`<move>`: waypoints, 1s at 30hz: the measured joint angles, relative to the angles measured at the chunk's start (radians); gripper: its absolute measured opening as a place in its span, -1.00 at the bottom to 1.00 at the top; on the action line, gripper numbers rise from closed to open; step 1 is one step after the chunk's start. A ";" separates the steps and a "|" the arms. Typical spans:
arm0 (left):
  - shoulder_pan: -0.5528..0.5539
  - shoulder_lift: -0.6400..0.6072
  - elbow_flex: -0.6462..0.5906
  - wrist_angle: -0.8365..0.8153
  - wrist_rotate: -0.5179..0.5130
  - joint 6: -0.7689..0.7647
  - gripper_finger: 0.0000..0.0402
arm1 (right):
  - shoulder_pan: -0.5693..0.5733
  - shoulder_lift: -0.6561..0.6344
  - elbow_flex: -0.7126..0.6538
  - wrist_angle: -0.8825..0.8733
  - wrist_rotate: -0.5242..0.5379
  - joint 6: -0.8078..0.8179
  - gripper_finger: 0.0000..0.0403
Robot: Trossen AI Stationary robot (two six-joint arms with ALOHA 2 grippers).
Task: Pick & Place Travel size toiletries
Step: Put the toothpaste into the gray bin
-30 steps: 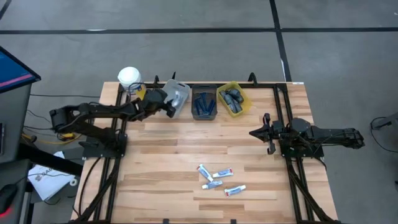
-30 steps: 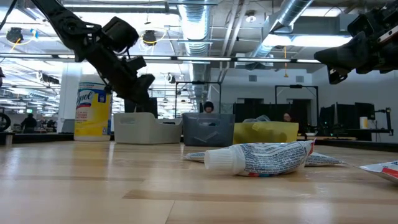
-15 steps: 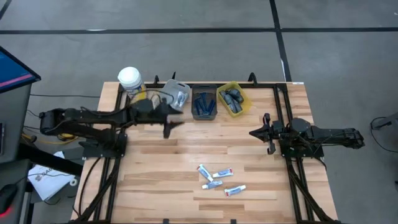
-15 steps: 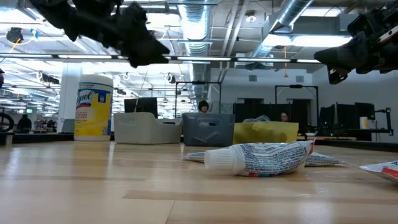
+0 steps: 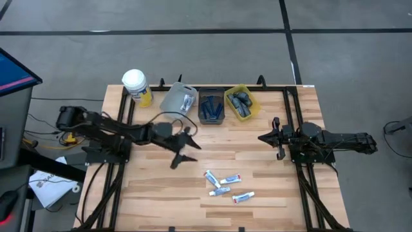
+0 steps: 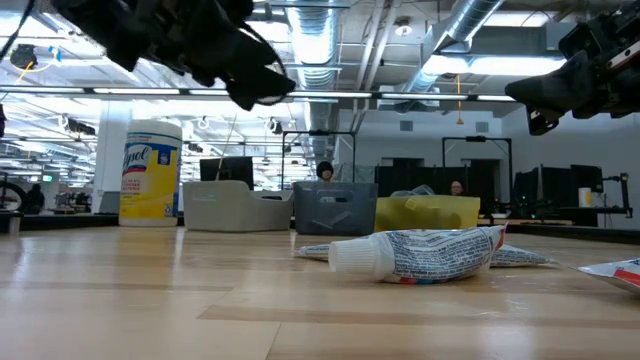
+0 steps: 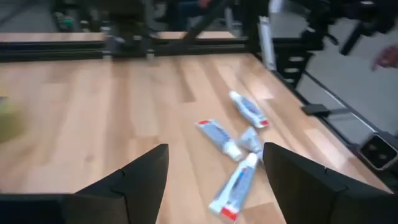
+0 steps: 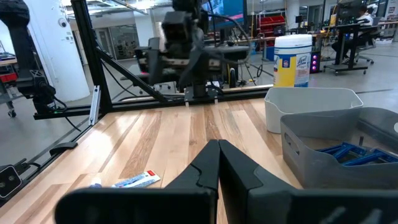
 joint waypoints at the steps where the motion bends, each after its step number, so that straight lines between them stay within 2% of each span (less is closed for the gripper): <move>1: -0.009 0.030 0.018 0.005 0.016 0.010 0.28 | 0.000 0.000 0.000 0.000 0.000 0.000 -1.00; 9: -0.060 0.266 0.189 0.012 0.115 0.143 0.28 | 0.000 0.000 0.000 0.000 0.000 0.000 -1.00; 19: -0.065 0.503 0.350 0.009 0.265 0.202 0.28 | 0.000 0.000 0.000 0.000 0.000 0.000 -1.00; 30: -0.106 0.646 0.403 0.049 0.274 0.226 0.28 | 0.000 0.000 0.000 0.000 0.000 0.000 -1.00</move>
